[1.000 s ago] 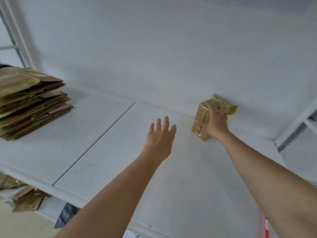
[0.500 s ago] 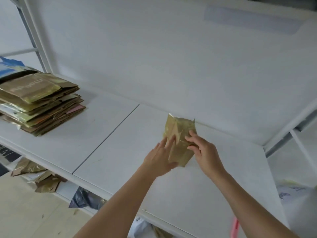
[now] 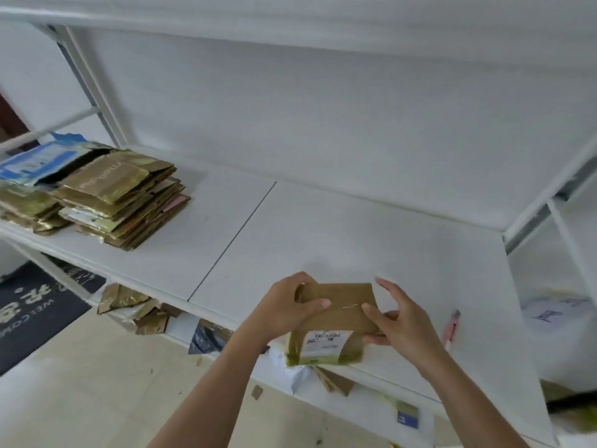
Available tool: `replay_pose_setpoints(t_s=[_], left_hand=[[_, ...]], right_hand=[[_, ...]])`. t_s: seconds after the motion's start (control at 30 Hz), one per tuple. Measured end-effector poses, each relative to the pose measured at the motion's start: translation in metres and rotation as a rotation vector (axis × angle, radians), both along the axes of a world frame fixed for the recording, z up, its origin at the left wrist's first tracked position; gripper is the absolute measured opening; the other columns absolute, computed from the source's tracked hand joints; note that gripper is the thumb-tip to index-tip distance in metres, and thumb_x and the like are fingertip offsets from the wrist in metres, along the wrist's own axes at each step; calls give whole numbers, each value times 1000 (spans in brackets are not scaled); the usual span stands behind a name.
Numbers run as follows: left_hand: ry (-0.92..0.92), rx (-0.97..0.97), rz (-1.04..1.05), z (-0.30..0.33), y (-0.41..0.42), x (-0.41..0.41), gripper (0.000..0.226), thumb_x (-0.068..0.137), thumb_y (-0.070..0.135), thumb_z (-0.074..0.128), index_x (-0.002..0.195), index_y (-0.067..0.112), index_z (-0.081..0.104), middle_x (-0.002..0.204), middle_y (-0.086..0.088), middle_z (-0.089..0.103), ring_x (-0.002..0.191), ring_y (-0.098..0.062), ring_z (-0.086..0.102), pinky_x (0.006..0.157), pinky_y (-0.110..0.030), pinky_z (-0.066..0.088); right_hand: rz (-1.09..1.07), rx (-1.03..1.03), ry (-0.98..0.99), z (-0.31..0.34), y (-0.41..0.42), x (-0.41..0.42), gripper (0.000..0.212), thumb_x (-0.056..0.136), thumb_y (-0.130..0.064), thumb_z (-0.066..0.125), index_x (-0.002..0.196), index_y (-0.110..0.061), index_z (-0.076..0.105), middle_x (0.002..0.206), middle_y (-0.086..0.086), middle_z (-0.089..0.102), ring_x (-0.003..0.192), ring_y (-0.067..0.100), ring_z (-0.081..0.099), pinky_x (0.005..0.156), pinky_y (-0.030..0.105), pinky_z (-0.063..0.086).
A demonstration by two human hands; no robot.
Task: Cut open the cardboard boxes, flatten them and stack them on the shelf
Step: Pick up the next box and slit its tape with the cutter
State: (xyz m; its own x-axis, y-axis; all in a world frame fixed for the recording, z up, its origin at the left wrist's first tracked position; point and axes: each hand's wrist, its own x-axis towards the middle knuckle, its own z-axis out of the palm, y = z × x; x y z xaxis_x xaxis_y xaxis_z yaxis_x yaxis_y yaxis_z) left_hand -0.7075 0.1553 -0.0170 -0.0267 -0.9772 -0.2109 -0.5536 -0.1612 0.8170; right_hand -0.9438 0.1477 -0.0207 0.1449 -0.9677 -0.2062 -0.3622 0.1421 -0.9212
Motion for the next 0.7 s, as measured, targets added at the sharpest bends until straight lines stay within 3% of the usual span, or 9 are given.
replay_pose_setpoints(t_s=[0.1, 0.2, 0.33, 0.4, 0.5, 0.57, 0.63, 0.7], left_hand=[[53, 16, 59, -6, 8, -1, 49, 88, 51, 66, 129, 30, 51, 124, 3, 47, 103, -9, 54, 85, -25, 51], [88, -8, 241, -2, 5, -15, 65, 84, 46, 73, 132, 20, 38, 123, 2, 27, 103, -16, 48, 91, -28, 49], [66, -102, 291, 0, 0, -33, 63, 80, 46, 77, 125, 20, 41, 119, 2, 40, 92, -6, 49, 77, -16, 41], [113, -109, 219, -6, 0, -36, 62, 82, 37, 78, 133, 23, 47, 124, 8, 50, 107, -7, 52, 89, -18, 45], [237, -52, 162, -14, 5, -36, 57, 89, 21, 72, 141, 31, 50, 130, 9, 58, 120, -7, 54, 93, -19, 46], [248, -52, 166, -18, 4, -38, 55, 93, 26, 68, 143, 35, 48, 133, 11, 56, 122, -6, 51, 93, -20, 44], [231, -56, 190, -17, -1, -43, 54, 94, 31, 66, 143, 37, 46, 133, 10, 54, 121, -10, 52, 98, -30, 48], [193, -57, 228, -16, -8, -49, 51, 96, 29, 63, 143, 36, 45, 128, 5, 56, 109, -16, 59, 93, -37, 53]], right_hand=[[-21, -25, 40, -4, 15, 5, 47, 95, -31, 62, 137, -41, 45, 69, 17, 70, 62, 18, 73, 70, 33, 61], [-88, -52, 69, 2, 15, 10, 40, 98, -26, 58, 138, -30, 52, 76, 16, 71, 58, 16, 72, 64, 25, 59], [-211, -143, 76, -4, 26, 14, 36, 100, -26, 55, 136, -29, 52, 68, 10, 71, 58, 6, 70, 61, 12, 50], [-247, -198, 114, -12, 34, 8, 37, 99, -25, 56, 135, -27, 49, 67, 6, 71, 58, 5, 68, 54, 8, 45], [-194, -197, 255, -25, 41, -3, 45, 96, -23, 60, 138, -14, 46, 69, 9, 71, 60, 15, 67, 52, 11, 45], [-162, -146, 231, -29, 40, -10, 46, 96, -27, 59, 139, -18, 45, 72, 7, 73, 66, 14, 69, 57, 11, 48], [-137, -84, 179, -28, 30, -18, 43, 97, -28, 58, 138, -21, 49, 75, 4, 74, 69, 10, 71, 65, 14, 53], [-106, 2, 117, -24, 14, -27, 38, 99, -25, 56, 137, -19, 53, 81, 7, 74, 72, 13, 73, 73, 24, 59]])
